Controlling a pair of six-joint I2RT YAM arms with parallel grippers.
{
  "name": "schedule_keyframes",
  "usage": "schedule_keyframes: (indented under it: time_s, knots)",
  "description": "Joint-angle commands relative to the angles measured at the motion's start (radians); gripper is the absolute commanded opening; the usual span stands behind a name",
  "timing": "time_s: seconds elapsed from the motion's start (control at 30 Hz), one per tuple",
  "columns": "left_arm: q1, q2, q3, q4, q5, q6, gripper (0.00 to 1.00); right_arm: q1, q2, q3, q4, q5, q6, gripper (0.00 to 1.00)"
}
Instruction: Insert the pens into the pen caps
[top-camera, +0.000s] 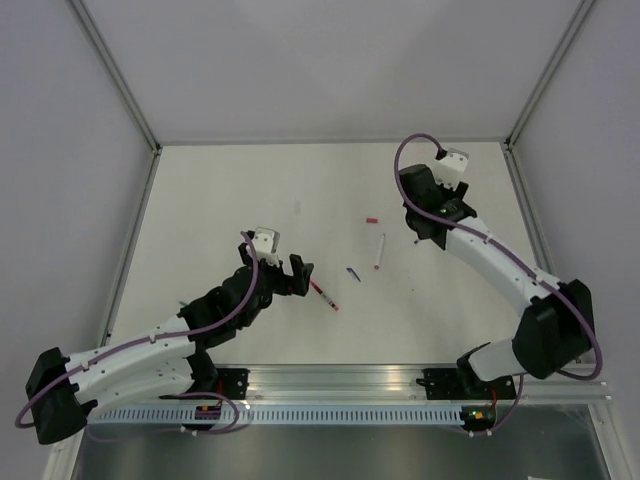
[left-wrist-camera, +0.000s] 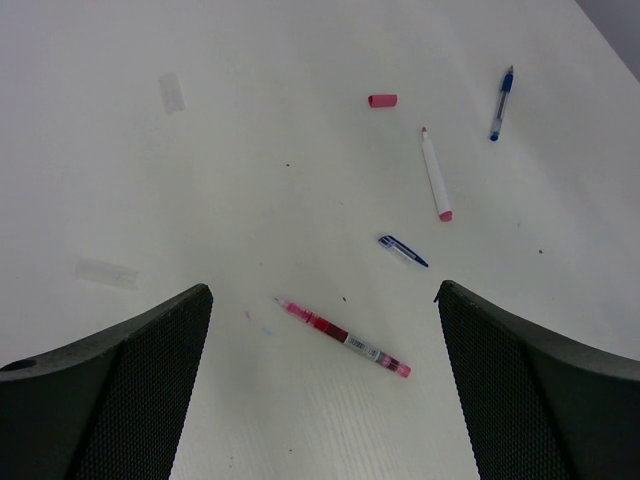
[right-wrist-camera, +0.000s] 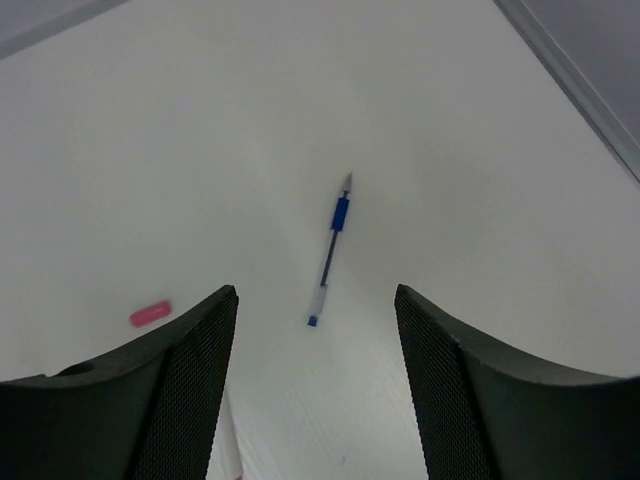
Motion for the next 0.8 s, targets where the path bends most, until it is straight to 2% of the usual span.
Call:
schedule_keyframes:
  time_s: [0.0, 0.07, 0.23, 0.37, 0.53, 0.77]
  knots:
    - [-0.003, 0.004, 0.027, 0.016, -0.016, 0.027, 0.99, -0.103, 0.139, 0.114, -0.229, -0.081, 0.016, 0.71]
    - [-0.004, -0.005, 0.029, 0.013, -0.001, 0.022, 0.99, -0.143, 0.208, 0.140, -0.266, -0.084, 0.041, 0.63]
    - [-0.003, -0.066, 0.012, 0.013, 0.002, 0.014, 0.99, -0.255, 0.274, 0.094, -0.196, -0.262, 0.067, 0.56]
    - [-0.003, -0.097, -0.006, 0.024, -0.001, 0.011, 0.99, -0.277, 0.369, 0.120, -0.169, -0.328, 0.069, 0.47]
    - [-0.003, -0.094, -0.008, 0.030, -0.003, 0.007, 0.99, -0.280, 0.459, 0.157, -0.185, -0.345, 0.099, 0.44]
    - [-0.003, -0.083, -0.009, 0.033, -0.001, 0.007, 0.99, -0.281, 0.522, 0.159, -0.107, -0.388, 0.075, 0.41]
